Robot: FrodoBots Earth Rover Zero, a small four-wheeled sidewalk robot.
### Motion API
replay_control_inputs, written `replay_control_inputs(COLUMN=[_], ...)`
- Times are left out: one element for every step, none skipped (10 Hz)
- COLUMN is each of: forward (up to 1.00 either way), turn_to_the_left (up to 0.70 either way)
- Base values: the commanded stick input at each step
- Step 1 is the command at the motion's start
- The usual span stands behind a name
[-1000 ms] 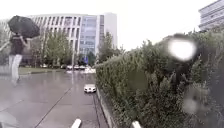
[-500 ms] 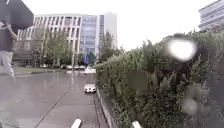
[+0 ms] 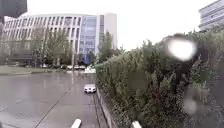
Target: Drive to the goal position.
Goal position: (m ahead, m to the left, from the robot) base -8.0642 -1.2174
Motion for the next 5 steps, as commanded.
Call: replay_control_inputs(forward=[0.04,0.04,0.04,0.04,0.04], turn_to_the_left=[0.00,0.00,0.00,0.00,0.00])
